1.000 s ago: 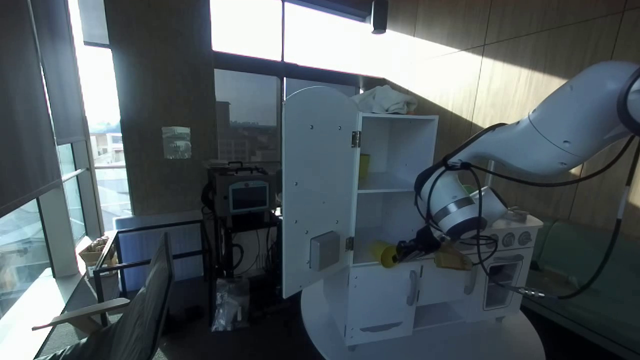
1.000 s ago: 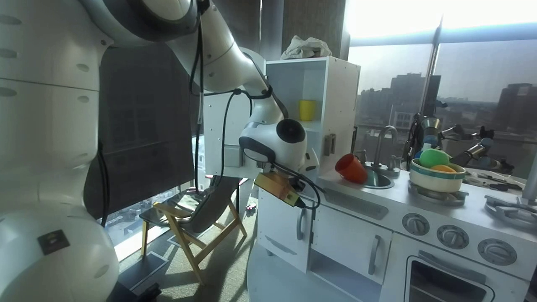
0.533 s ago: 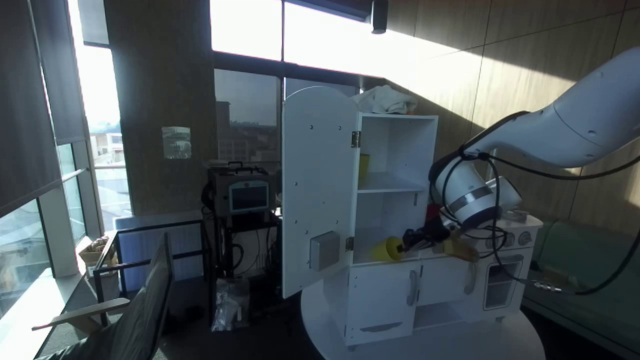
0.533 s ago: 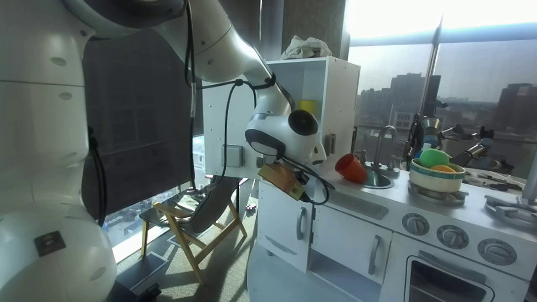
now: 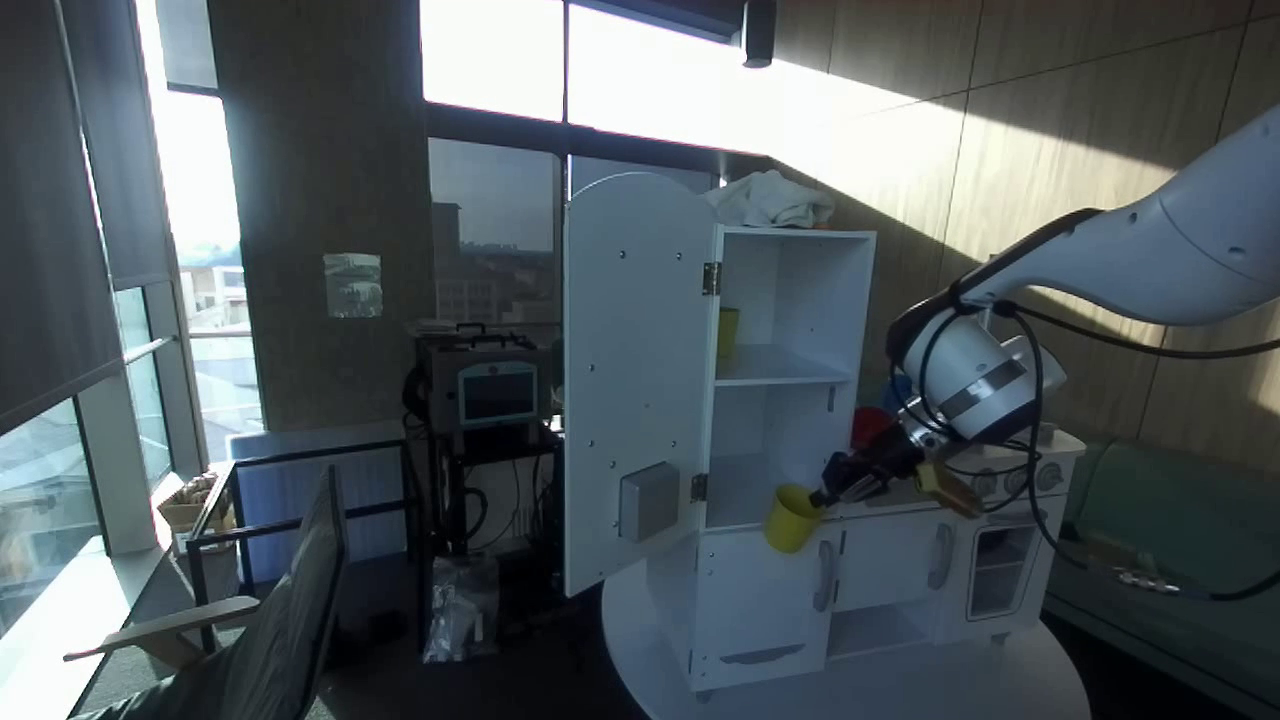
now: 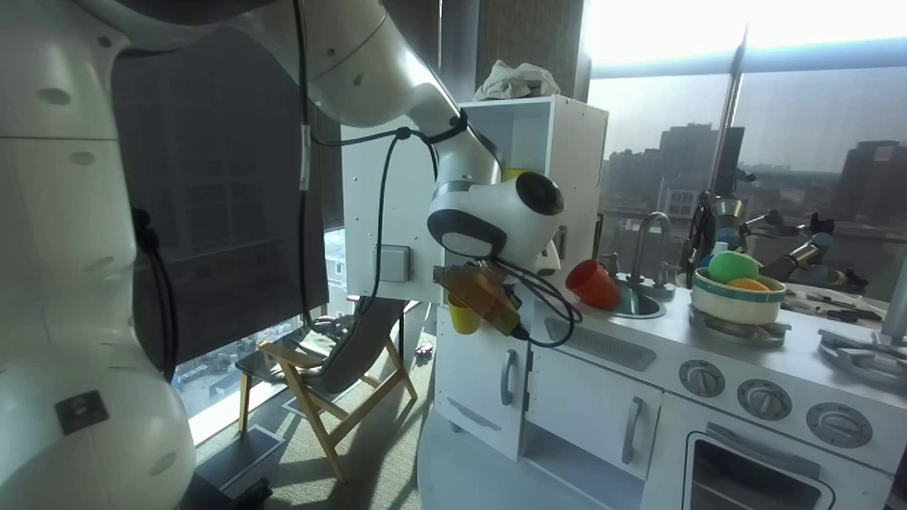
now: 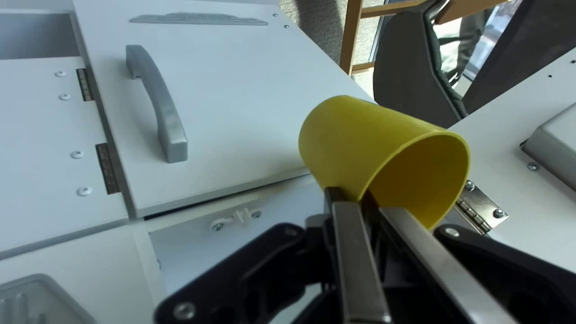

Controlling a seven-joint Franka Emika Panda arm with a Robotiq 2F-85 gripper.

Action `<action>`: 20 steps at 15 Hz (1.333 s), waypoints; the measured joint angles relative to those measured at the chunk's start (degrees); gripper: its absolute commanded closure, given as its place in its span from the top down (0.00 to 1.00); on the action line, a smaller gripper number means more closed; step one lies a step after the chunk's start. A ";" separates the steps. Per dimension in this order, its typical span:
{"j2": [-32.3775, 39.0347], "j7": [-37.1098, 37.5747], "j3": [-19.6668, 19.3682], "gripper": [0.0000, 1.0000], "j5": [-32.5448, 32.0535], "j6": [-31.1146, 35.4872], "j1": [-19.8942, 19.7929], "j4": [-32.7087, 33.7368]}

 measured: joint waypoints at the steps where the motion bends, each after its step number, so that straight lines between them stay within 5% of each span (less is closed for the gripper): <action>1: -0.02 1.43 -0.48 0.12 -1.32 -1.44 -0.04 0.14; 20: -3.42 15.62 -8.33 0.12 -13.60 -17.46 -5.30 4.21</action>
